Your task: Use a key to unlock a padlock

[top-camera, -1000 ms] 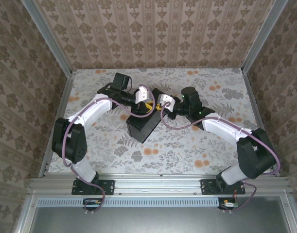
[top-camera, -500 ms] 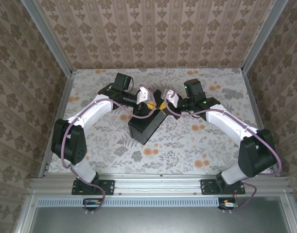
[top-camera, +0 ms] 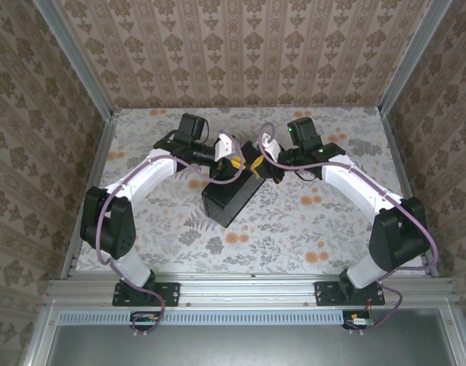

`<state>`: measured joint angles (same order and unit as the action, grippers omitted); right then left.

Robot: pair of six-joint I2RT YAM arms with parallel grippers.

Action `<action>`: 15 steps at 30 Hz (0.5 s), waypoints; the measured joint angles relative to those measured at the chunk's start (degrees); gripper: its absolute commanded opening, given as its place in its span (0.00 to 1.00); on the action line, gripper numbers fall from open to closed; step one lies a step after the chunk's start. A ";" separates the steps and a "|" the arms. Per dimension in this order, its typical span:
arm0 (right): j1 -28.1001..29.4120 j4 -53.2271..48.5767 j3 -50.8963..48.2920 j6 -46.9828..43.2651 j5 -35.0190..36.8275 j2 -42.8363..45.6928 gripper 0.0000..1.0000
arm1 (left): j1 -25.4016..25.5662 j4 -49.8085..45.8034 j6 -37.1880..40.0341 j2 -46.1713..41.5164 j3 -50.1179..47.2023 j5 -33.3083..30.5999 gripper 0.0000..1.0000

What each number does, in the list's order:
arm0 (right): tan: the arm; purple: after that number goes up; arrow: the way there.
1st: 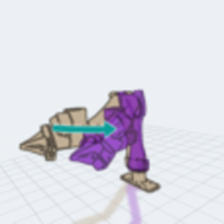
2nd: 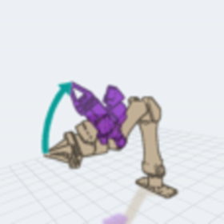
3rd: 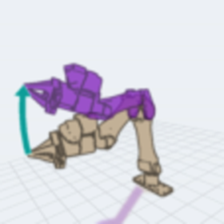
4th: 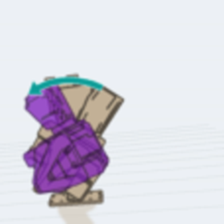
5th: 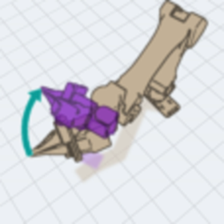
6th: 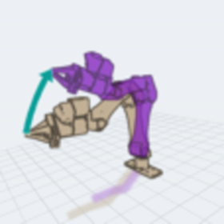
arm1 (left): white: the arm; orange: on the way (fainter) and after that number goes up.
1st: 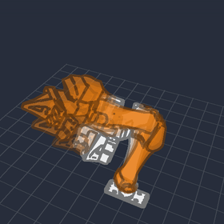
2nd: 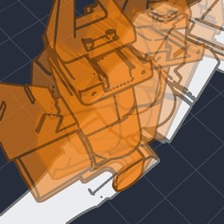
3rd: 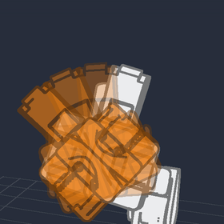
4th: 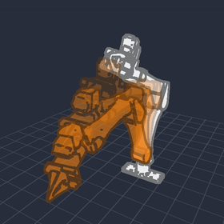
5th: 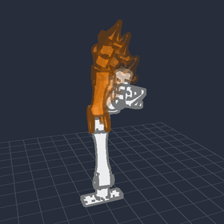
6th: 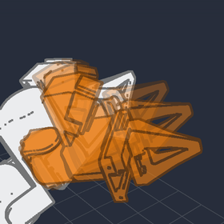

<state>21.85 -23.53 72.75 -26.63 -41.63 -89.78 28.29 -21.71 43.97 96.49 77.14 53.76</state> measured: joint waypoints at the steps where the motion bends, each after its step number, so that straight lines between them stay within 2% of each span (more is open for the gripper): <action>1: -0.13 -0.31 0.70 0.46 -0.31 -0.42 0.15 | -0.04 0.55 -1.22 0.00 -0.04 -0.98 0.30; 6: -0.87 0.15 2.10 3.15 -2.03 -2.01 0.28 | -0.04 3.32 -9.40 0.55 0.04 -4.98 0.33; 8: -0.85 0.63 1.90 3.63 -2.71 -2.19 0.31 | -0.02 4.24 -11.54 0.85 0.00 -5.81 0.38; 15: -0.96 1.92 1.75 4.57 -4.15 -3.04 0.34 | -0.26 9.99 -17.11 0.24 -3.41 -6.08 0.47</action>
<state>20.88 -21.61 74.50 -22.06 -45.78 -92.82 28.03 -11.73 26.85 96.73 73.73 47.68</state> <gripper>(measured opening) 0.336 0.443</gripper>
